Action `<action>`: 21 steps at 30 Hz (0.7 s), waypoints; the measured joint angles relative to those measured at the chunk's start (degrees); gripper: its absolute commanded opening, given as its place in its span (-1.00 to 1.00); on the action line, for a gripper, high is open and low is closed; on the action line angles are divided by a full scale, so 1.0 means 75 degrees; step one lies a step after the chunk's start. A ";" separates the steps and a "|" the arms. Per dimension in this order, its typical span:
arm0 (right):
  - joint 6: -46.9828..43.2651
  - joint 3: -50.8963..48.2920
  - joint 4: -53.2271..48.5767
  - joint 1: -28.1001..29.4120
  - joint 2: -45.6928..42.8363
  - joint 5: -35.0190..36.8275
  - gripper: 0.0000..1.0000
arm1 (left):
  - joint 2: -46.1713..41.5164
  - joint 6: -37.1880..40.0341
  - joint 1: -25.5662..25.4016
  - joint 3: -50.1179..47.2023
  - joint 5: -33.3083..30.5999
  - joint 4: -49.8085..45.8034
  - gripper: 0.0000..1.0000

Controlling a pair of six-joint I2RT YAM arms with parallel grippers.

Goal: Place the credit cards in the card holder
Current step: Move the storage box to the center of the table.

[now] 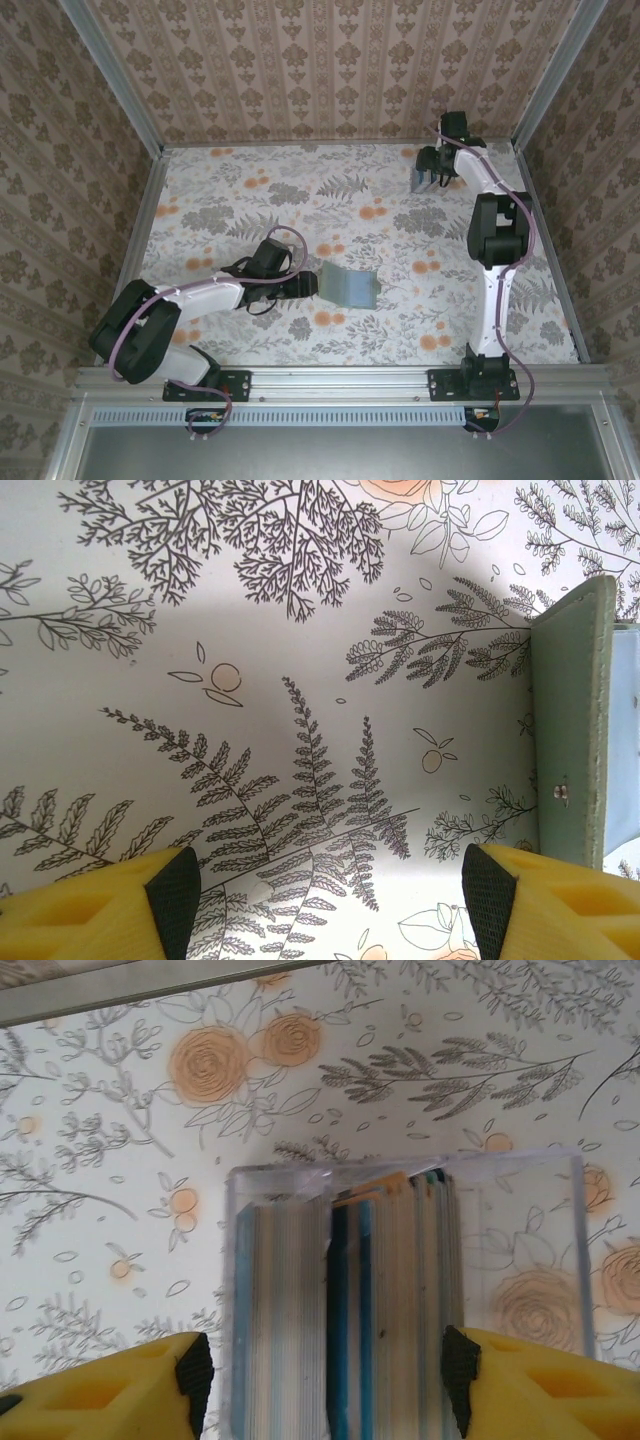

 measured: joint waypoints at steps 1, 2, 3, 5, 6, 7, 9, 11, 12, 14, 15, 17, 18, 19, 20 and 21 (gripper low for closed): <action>-0.0023 0.0146 -0.0070 0.0000 0.0061 -0.0009 0.33 | 0.0000 0.0000 0.0000 0.0000 0.0000 0.0000 0.46; -0.0047 0.0227 -0.0099 0.0000 0.0096 -0.0006 0.35 | 0.0000 0.0000 0.0000 0.0000 -0.0003 -0.0003 0.46; -0.0079 0.0265 -0.0117 0.0000 0.0114 -0.0003 0.35 | -0.0003 0.0000 0.0000 0.0000 -0.0003 -0.0003 0.46; -0.0111 0.0280 -0.0230 0.0000 0.0119 0.0006 0.36 | -0.0009 -0.0003 0.0000 0.0000 -0.0029 -0.0006 0.47; -0.0117 0.0280 -0.0289 0.0000 0.0119 0.0012 0.37 | -0.0020 -0.0003 0.0000 -0.0006 -0.0035 -0.0003 0.47; -0.0137 0.0280 -0.0315 0.0000 0.0119 0.0029 0.37 | -0.0038 -0.0012 0.0000 -0.0015 -0.0055 -0.0006 0.47; -0.0163 0.0280 -0.0353 0.0000 0.0119 0.0035 0.38 | -0.0064 -0.0035 0.0000 -0.0035 -0.0070 -0.0006 0.47; -0.0204 0.0283 -0.0364 0.0000 0.0119 0.0050 0.39 | -0.0067 -0.0050 0.0000 -0.0041 -0.0087 -0.0006 0.47; -0.0221 0.0286 -0.0367 0.0000 0.0119 0.0055 0.39 | -0.0070 -0.0052 0.0000 -0.0044 -0.0093 -0.0006 0.47; -0.0224 0.0286 -0.0367 -0.0003 0.0119 0.0058 0.40 | -0.0085 -0.0052 0.0000 -0.0052 -0.0114 -0.0009 0.47; -0.0224 0.0286 -0.0367 -0.0003 0.0119 0.0058 0.41 | -0.0102 -0.0052 0.0000 -0.0058 -0.0117 -0.0003 0.47; -0.0224 0.0286 -0.0370 -0.0009 0.0119 0.0061 0.41 | -0.0131 -0.0055 0.0000 -0.0076 -0.0119 -0.0003 0.48; -0.0221 0.0286 -0.0370 -0.0009 0.0119 0.0064 0.42 | -0.0143 -0.0055 0.0000 -0.0087 -0.0122 -0.0006 0.49; -0.0221 0.0286 -0.0370 -0.0012 0.0119 0.0064 0.41 | -0.0169 -0.0052 0.0000 -0.0099 -0.0125 -0.0012 0.51; -0.0219 0.0286 -0.0370 -0.0017 0.0119 0.0064 0.42 | -0.0198 -0.0052 0.0000 -0.0108 -0.0137 -0.0015 0.52; -0.0219 0.0283 -0.0367 -0.0026 0.0119 0.0067 0.41 | -0.0256 -0.0052 0.0000 -0.0108 -0.0143 -0.0032 0.55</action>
